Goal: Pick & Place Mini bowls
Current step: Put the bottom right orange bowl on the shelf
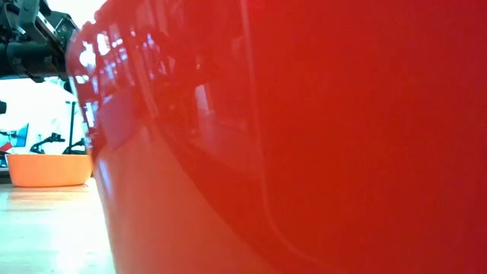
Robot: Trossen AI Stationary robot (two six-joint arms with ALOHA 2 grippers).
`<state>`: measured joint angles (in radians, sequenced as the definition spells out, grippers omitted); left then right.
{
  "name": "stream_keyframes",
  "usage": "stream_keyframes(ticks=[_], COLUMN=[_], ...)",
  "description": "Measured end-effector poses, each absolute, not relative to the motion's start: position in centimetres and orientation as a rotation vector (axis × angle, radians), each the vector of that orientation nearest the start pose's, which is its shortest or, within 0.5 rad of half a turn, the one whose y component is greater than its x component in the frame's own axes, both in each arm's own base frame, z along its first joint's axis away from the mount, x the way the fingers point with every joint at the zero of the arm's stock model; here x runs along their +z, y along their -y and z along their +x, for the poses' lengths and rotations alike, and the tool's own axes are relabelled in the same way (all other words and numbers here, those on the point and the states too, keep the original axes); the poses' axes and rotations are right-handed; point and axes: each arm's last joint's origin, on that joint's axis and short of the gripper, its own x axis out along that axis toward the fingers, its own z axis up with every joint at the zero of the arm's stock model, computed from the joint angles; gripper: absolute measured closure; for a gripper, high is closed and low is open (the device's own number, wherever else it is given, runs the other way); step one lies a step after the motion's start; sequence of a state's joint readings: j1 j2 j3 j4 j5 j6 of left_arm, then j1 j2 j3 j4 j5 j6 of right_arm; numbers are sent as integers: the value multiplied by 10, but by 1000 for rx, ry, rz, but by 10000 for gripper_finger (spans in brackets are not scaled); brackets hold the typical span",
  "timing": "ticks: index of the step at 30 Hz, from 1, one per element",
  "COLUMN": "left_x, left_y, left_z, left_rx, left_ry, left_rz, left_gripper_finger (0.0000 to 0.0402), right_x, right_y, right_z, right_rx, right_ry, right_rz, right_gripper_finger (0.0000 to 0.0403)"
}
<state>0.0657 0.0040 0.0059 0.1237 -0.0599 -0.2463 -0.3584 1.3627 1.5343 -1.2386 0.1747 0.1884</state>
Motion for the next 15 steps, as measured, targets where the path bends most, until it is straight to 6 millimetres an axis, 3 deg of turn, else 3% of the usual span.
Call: stream_keyframes(ticks=[7,15], left_x=[173,170], left_y=[-5,-5], left_z=[97,97], left_rx=[32,26], left_ry=[81,52], left_rz=[-50,1], left_gripper_finger=[402,402], right_x=[359,332], right_y=[103,118], right_z=[268,315], right_rx=[-440,-290], right_ry=[-1097,-1169], right_rz=[259,253], right_gripper_finger=[395,395])
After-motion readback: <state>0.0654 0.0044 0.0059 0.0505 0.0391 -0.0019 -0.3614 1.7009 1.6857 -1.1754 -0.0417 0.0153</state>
